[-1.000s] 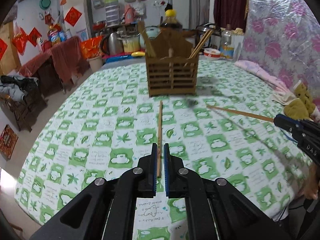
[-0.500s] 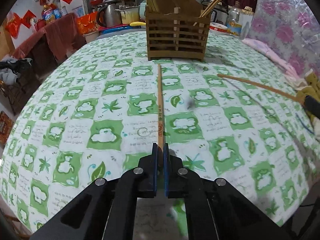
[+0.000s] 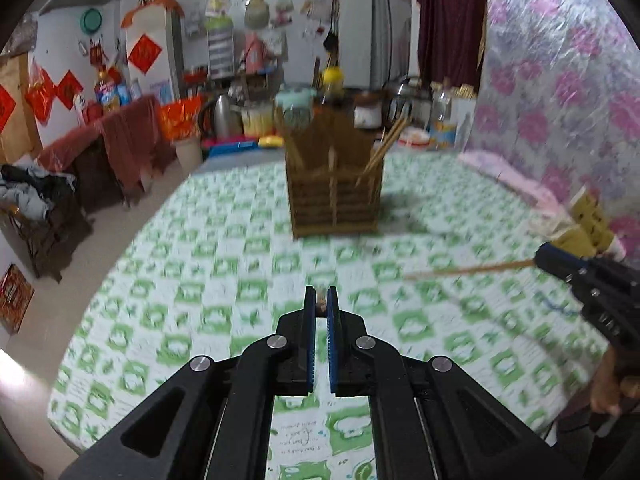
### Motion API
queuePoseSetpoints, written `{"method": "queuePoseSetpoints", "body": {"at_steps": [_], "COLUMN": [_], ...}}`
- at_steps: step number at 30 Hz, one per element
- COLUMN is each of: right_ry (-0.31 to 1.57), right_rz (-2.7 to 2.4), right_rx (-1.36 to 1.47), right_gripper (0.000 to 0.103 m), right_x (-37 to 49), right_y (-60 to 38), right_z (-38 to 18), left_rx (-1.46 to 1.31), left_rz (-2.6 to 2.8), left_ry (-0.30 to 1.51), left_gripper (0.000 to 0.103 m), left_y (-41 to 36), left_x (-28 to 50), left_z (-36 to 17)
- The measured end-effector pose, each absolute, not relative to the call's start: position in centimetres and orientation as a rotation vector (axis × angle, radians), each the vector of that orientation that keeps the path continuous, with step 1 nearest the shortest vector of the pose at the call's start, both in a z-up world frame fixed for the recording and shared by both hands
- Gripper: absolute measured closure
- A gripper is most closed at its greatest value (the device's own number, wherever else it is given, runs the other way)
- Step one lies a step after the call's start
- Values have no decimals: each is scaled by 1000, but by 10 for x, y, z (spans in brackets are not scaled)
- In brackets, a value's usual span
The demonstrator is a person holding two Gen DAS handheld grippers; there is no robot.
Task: Organize utensils
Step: 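Lift both held chopsticks up into the wooden holder and open both tools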
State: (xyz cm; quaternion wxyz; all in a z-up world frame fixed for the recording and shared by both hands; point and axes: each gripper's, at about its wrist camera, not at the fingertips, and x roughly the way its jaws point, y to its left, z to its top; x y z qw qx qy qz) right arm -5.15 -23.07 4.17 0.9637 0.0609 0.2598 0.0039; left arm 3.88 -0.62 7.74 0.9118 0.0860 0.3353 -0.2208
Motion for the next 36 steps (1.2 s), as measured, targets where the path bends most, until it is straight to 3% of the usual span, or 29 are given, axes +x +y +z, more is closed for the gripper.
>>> {"method": "queuePoseSetpoints", "body": {"at_steps": [20, 36], "right_ry": [471, 359], "right_rz": [45, 77], "right_rx": [89, 117], "right_gripper": [96, 97], "right_x": [-16, 53], "right_y": [-220, -230], "right_z": [76, 135], "left_rx": [208, 188], "left_rz": [-522, -543], "left_ry": [692, 624], "left_gripper": [98, 98], "left_y": [-43, -80], "left_x": [86, 153], "left_z": [119, 174]}}
